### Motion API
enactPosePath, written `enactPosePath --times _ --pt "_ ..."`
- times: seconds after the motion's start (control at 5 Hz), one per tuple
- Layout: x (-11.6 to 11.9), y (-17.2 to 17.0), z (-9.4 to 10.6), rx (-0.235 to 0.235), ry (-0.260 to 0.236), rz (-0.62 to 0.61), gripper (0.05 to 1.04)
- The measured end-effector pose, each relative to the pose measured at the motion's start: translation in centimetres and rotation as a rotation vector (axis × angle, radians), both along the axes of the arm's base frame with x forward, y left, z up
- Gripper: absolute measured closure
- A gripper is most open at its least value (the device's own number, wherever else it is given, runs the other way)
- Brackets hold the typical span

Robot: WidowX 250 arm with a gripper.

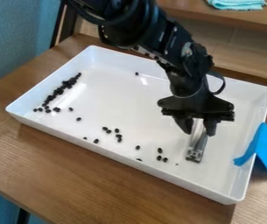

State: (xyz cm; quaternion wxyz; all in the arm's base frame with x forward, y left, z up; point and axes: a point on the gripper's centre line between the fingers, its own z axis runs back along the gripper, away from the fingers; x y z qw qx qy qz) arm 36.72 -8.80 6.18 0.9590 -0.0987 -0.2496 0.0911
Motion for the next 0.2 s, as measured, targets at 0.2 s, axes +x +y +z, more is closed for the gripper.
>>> enactPosePath --times 0.2 --pt "-0.30 0.04 2.27 0.008 -0.029 -0.025 0.124"
